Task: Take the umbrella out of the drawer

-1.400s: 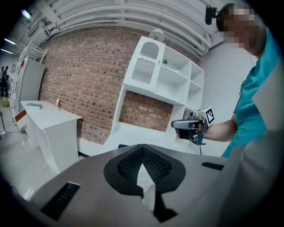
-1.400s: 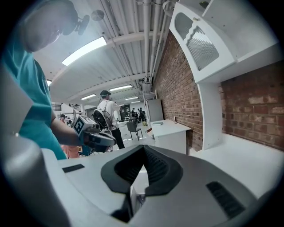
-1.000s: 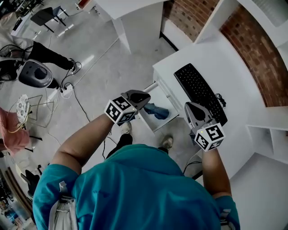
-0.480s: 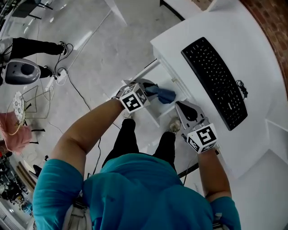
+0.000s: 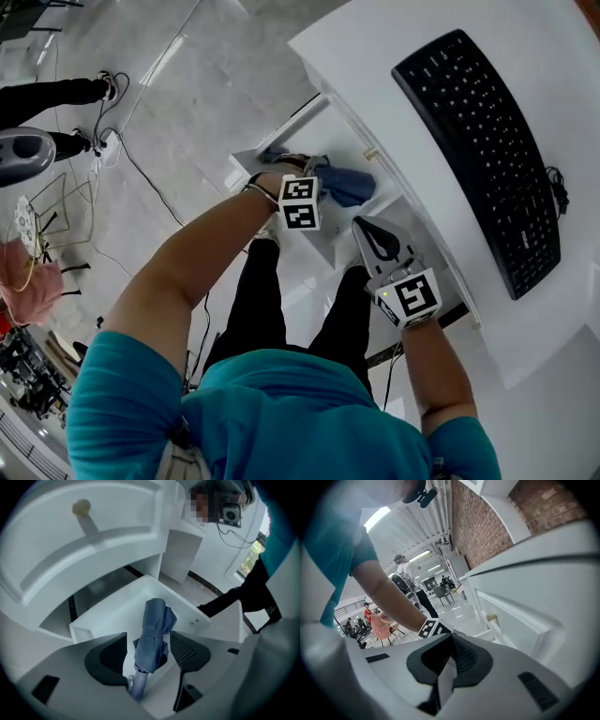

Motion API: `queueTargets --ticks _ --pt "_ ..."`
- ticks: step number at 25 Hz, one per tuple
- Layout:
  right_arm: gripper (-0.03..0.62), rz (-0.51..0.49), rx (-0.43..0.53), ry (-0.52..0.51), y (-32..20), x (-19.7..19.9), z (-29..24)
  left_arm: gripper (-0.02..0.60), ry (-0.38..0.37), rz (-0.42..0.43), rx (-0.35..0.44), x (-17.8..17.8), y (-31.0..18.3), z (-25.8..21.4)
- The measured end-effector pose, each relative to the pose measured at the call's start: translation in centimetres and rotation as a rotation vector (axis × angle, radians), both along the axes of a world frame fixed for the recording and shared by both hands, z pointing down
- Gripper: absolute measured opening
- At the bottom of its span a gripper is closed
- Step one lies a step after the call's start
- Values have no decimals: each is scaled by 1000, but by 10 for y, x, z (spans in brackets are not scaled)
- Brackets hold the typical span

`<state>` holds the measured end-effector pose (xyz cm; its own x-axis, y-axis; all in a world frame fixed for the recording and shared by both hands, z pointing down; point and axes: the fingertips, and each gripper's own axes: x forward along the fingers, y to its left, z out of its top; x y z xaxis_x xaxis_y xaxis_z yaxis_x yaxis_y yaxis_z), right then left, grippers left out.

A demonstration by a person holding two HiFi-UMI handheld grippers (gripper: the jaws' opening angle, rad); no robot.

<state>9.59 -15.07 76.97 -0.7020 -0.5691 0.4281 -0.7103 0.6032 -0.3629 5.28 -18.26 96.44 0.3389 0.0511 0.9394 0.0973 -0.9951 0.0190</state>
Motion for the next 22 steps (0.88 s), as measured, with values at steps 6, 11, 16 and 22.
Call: queueTargets --ticks 6,11,16,22 --pt "21 51 -46 6 13 11 55 302 -72 145 46 14 6 69" --pt "21 63 -93 16 35 21 81 314 -163 241 37 17 18 110" --pt "21 68 -115 19 45 26 93 316 -253 257 29 12 27 141" --pt "21 75 -116 13 48 29 91 316 -300 258 28 15 24 149"
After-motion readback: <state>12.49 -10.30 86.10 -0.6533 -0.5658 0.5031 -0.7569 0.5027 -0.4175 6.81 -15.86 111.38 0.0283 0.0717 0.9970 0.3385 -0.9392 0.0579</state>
